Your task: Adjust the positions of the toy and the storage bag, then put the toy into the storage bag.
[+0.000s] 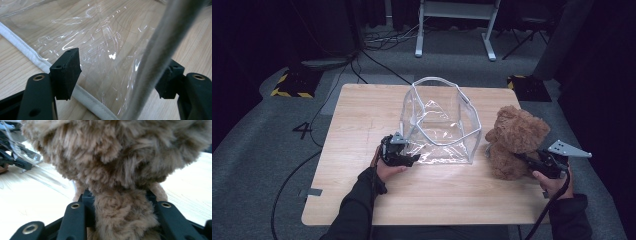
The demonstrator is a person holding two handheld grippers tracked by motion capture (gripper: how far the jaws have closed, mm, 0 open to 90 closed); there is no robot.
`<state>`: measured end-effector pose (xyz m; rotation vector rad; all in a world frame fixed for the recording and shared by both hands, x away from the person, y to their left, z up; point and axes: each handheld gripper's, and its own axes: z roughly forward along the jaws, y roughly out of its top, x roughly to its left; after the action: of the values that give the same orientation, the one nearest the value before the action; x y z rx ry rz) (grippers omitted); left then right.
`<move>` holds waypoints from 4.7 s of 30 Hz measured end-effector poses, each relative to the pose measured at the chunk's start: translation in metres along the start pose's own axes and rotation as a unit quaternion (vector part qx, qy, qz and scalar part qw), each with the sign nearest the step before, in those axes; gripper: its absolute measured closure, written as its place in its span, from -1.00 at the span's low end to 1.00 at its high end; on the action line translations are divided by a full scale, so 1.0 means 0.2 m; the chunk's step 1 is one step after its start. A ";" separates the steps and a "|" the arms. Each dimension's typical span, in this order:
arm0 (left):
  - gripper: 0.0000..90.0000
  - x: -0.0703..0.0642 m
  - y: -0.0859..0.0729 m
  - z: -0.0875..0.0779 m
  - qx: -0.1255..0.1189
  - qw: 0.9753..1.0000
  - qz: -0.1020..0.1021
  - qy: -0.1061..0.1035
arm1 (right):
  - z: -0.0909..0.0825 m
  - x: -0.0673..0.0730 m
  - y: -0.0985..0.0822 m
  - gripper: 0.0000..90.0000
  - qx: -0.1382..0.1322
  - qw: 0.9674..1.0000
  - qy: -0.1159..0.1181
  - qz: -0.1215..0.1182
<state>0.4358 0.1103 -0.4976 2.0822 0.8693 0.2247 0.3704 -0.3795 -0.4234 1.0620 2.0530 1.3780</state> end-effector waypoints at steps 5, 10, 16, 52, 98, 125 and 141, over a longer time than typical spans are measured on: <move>-0.47 -0.03 0.02 0.02 0.008 1.000 0.002 0.005 | -0.01 0.01 0.01 0.37 -0.009 1.000 -0.003 0.003; -0.55 -0.05 -0.01 -0.06 0.022 0.999 -0.005 0.024 | -0.01 0.01 0.02 0.39 -0.024 1.000 -0.003 0.006; -0.62 -0.11 -0.11 -0.19 0.057 0.997 0.028 0.035 | -0.02 0.01 0.04 0.40 -0.049 0.999 -0.004 0.006; -0.65 -0.09 -0.32 -0.29 0.063 0.995 0.023 0.072 | -0.03 0.01 0.43 0.41 -0.116 0.993 -0.023 -0.024; -0.66 -0.10 -0.32 -0.29 0.063 0.995 0.023 0.073 | -0.10 0.13 0.79 0.41 -0.178 0.982 -0.036 -0.055; -0.65 -0.10 -0.32 -0.29 0.062 0.995 0.022 0.072 | 0.02 0.33 0.98 0.43 -0.189 0.979 0.009 -0.076; -0.65 -0.10 -0.32 -0.29 0.062 0.995 0.023 0.073 | 0.07 0.40 1.04 0.44 -0.190 0.978 0.016 -0.086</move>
<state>0.3642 0.1606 -0.5067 2.2249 0.9447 0.3580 0.4051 -0.2652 -0.2340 0.6854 1.7558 1.6185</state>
